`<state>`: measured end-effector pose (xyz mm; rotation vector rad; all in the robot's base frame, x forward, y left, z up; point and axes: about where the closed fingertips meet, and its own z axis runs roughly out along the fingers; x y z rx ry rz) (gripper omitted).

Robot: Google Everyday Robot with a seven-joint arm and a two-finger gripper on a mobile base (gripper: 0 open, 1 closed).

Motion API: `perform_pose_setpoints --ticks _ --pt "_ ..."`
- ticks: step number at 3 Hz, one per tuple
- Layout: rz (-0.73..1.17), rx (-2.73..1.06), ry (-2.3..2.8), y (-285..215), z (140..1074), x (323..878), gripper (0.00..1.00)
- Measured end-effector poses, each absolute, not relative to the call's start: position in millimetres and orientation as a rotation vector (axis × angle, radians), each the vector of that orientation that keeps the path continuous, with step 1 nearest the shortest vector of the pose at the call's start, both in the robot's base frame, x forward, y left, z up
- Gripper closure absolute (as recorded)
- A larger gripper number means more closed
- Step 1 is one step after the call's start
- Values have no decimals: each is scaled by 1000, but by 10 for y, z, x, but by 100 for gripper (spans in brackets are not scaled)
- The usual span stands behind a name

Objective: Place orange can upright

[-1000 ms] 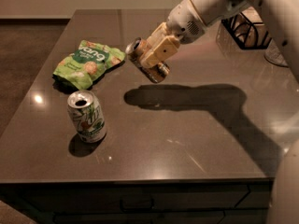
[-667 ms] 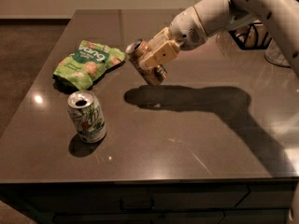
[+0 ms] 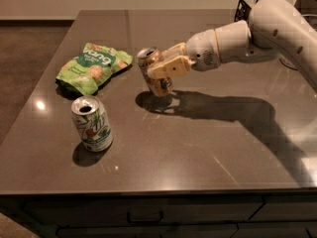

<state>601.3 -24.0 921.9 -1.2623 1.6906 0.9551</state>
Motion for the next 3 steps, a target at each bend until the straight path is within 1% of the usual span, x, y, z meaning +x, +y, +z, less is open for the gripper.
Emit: perform_pose_setpoints --ticks 1,2,3 --pt "999 -1123 1619 -276 9188 6045 100" --pt "1001 -1047 1550 -314 9163 6050 81" --pt "967 -1066 1503 -331 9087 5981 59"
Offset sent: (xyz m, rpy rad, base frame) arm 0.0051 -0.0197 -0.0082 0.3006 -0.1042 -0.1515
